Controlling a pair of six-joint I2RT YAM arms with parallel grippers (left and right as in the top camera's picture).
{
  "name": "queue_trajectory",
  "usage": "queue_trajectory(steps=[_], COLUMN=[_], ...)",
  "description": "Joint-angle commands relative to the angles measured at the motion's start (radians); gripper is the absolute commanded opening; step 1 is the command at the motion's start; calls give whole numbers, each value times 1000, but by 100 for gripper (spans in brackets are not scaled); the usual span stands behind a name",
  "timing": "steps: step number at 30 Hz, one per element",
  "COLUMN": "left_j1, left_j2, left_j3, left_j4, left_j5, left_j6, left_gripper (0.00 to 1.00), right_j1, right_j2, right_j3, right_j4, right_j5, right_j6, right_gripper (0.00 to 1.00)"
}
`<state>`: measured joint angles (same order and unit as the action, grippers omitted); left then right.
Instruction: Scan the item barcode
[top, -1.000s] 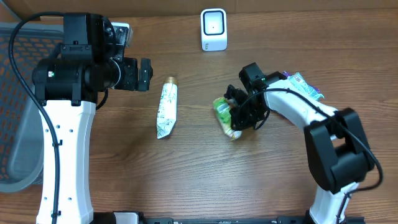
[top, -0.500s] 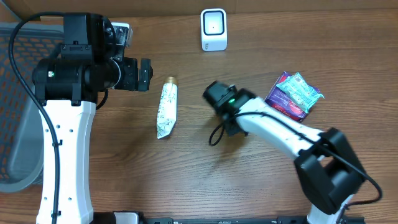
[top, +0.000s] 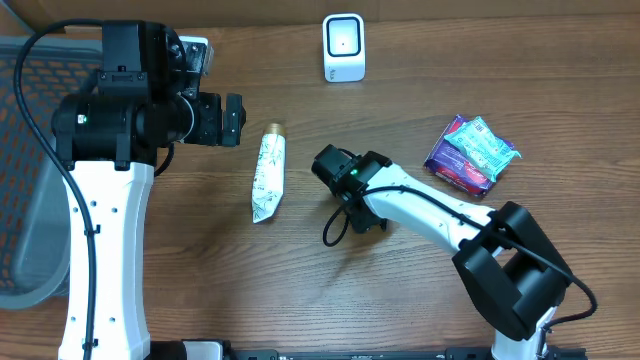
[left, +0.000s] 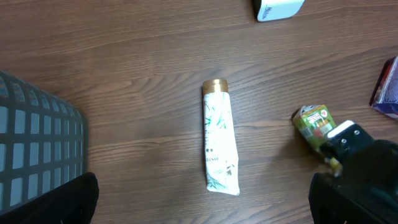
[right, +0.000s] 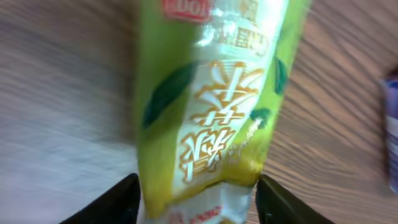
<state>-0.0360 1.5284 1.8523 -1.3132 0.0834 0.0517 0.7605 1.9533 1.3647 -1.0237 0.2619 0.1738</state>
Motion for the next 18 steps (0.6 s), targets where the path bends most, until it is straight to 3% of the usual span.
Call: queue_trajectory(steps=[1, 5, 11, 18], left_j1=[-4, -4, -4, -4], left_j2=[3, 3, 3, 3], left_j3=[8, 8, 8, 8], left_j4=[1, 1, 1, 1], left_j5=[11, 11, 11, 11], left_j6=[-6, -6, -6, -6], left_gripper=[100, 100, 99, 100], right_j1=[-49, -114, -210, -215], right_j2=[-118, -143, -135, -77], right_j3=[69, 78, 42, -15], right_j4=[-11, -24, 15, 80], right_j5=[-155, -152, -324, -406], right_j6=[-71, -89, -90, -102], right_gripper=[77, 92, 93, 96])
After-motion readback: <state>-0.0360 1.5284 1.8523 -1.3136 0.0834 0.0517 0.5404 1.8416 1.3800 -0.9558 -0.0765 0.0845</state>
